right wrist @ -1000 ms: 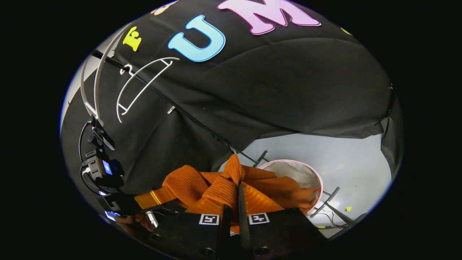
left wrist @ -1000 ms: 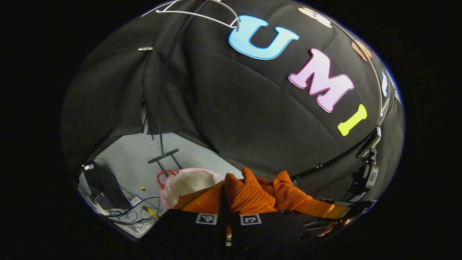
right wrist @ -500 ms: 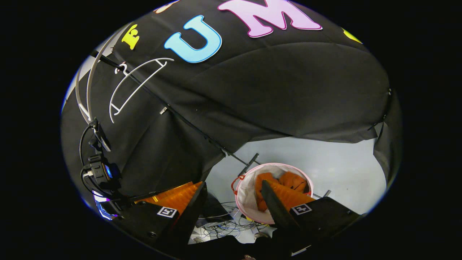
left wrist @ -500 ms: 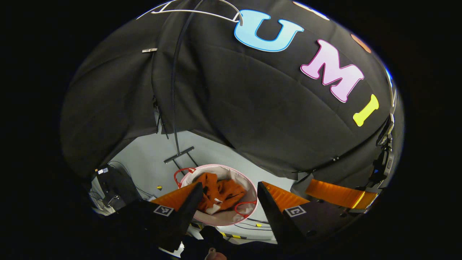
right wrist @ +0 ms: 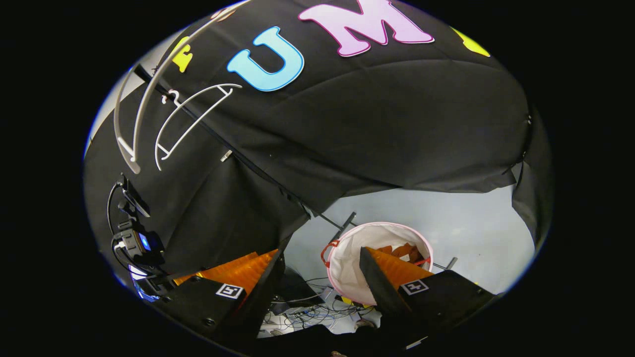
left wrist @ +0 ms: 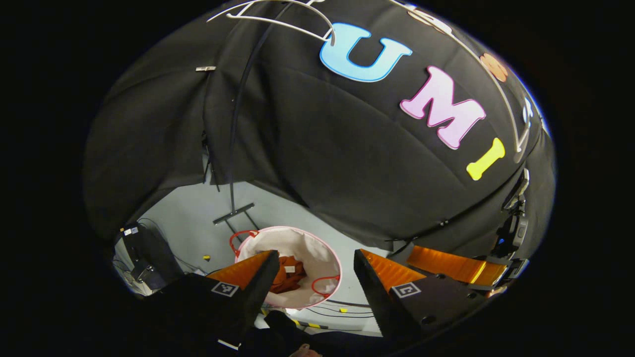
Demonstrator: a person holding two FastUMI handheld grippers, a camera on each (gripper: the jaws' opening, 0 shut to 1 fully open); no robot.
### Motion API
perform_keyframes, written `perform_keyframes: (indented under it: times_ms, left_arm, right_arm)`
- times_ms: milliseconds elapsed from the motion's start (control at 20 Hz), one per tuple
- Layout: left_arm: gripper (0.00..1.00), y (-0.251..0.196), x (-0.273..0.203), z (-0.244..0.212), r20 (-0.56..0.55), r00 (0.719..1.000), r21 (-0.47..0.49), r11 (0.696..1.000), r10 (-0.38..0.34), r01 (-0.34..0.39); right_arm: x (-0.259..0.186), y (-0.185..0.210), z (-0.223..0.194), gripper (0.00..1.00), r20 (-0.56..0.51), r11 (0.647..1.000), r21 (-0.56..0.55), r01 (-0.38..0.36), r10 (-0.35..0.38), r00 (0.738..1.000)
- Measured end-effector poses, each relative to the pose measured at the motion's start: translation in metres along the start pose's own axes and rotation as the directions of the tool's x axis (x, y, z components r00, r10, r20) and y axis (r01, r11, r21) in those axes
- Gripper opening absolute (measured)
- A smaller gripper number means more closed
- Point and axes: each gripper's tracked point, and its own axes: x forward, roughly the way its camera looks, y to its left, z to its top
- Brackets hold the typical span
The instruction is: Grasp the clothes on the hanger with both hands and then place them into the laundry hamper below.
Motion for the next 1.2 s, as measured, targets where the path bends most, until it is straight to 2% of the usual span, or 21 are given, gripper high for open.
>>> perform_keyframes:
  times_ms: [300,350,450,550,750,850,1000,1100,1200]
  left_arm:
    - [0.96,-0.006,-0.063,0.008,0.082,0.987,0.104,0.986,-0.139,0.13]
    - [0.92,-0.005,-0.076,0.006,0.091,0.982,0.13,0.98,-0.164,0.151]
    - [0.96,-0.005,-0.103,0.007,0.114,0.97,0.177,0.965,-0.214,0.192]
    - [0.96,-0.002,-0.133,0.011,0.147,0.956,0.223,0.95,-0.254,0.218]
    - [0.96,-0.003,-0.197,0.023,0.223,0.915,0.315,0.913,-0.336,0.258]
    - [0.96,-0.009,-0.23,0.03,0.26,0.885,0.365,0.888,-0.385,0.279]
    - [0.96,-0.016,-0.277,0.041,0.319,0.83,0.453,0.843,-0.457,0.29]
    - [0.96,-0.02,-0.311,0.047,0.358,0.796,0.496,0.822,-0.488,0.281]
    - [0.95,-0.034,-0.34,0.054,0.397,0.75,0.529,0.8,-0.528,0.283]
  right_arm:
    - [-0.044,0.04,-0.022,0.99,0.1,1.0,-0.015,0.005,-0.003,0.995]
    - [-0.053,0.048,-0.026,0.99,0.124,1.0,-0.015,0.004,-0.002,0.992]
    - [-0.071,0.066,-0.035,0.99,0.175,1.0,-0.026,0.011,-0.006,0.984]
    - [-0.09,0.082,-0.041,0.99,0.231,0.999,-0.045,0.029,-0.018,0.973]
    - [-0.146,0.116,-0.051,0.99,0.361,0.993,-0.089,0.072,-0.035,0.932]
    - [-0.176,0.127,-0.054,0.99,0.422,0.986,-0.126,0.11,-0.047,0.905]
    - [-0.228,0.144,-0.049,0.99,0.535,0.964,-0.185,0.192,-0.065,0.842]
    - [-0.261,0.163,-0.038,0.98,0.615,0.944,-0.227,0.239,-0.052,0.787]
    - [-0.302,0.184,-0.03,0.99,0.702,0.915,-0.279,0.292,-0.013,0.712]
